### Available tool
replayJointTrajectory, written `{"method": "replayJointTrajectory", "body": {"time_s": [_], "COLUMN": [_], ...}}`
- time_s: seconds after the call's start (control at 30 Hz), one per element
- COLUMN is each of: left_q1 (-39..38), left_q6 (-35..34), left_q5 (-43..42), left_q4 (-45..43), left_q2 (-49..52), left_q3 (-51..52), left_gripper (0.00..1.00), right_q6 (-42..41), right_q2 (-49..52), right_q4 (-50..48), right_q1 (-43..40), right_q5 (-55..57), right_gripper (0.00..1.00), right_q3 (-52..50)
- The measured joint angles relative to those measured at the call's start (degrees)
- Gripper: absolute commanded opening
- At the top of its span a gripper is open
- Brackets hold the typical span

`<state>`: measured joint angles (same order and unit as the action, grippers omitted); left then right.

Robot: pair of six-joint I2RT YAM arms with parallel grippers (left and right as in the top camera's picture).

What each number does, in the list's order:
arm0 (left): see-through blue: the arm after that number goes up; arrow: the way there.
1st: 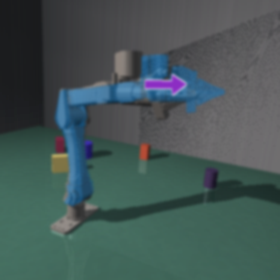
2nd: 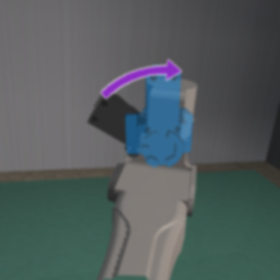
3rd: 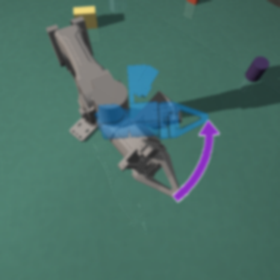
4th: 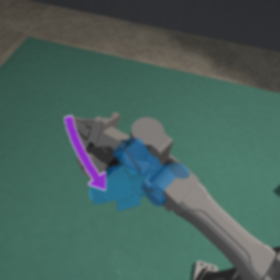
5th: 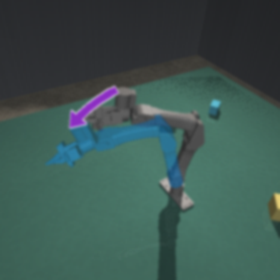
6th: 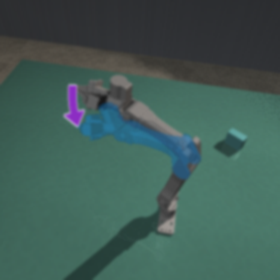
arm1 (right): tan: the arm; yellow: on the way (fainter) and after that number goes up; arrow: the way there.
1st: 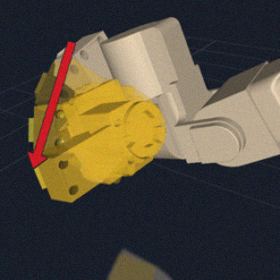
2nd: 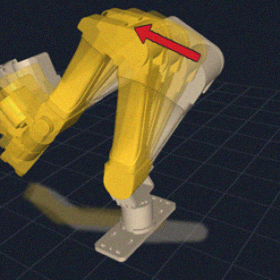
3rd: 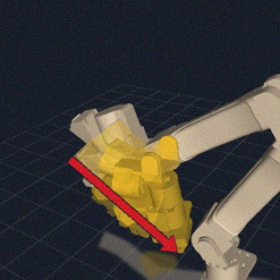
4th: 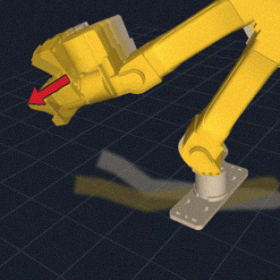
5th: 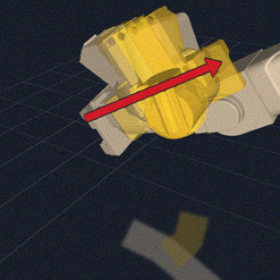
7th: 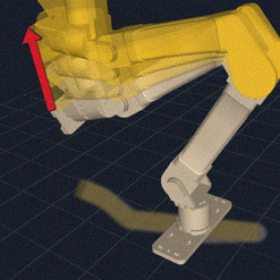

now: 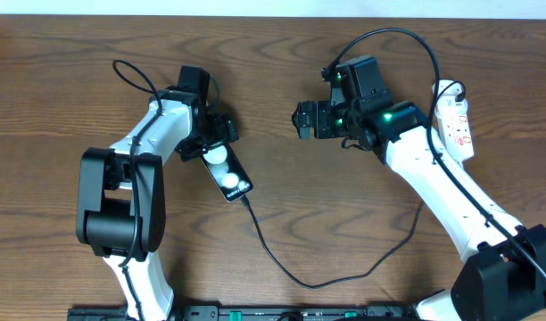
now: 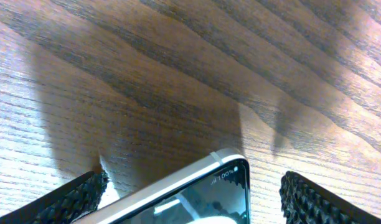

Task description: Plug charger to phone and switch on socket

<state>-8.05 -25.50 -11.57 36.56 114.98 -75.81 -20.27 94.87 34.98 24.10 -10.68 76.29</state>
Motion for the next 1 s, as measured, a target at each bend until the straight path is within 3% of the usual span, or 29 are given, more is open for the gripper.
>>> {"method": "replayJointTrajectory", "body": {"time_s": [0.63,0.87,1.0], "left_q1": [0.02,0.17,0.17], "left_q6": [0.26,5.14,8.72], "left_q5": [1.25,2.29,4.46], "left_q4": [0.55,0.9,2.23], "left_q2": [0.0,-1.16,-8.11], "left_q3": [0.0,-0.02,-0.13], "left_gripper": [0.93,0.92,0.93], "right_q6": [0.0,0.0,0.0], "right_q2": [0.0,0.0,0.0], "right_q4": [0.07,0.07,0.0], "right_q1": [0.0,0.0,0.0], "right_q5": [0.0,0.0,0.0], "right_gripper": [0.99,0.99,0.99], "right_q3": [0.0,0.0,0.0]}}
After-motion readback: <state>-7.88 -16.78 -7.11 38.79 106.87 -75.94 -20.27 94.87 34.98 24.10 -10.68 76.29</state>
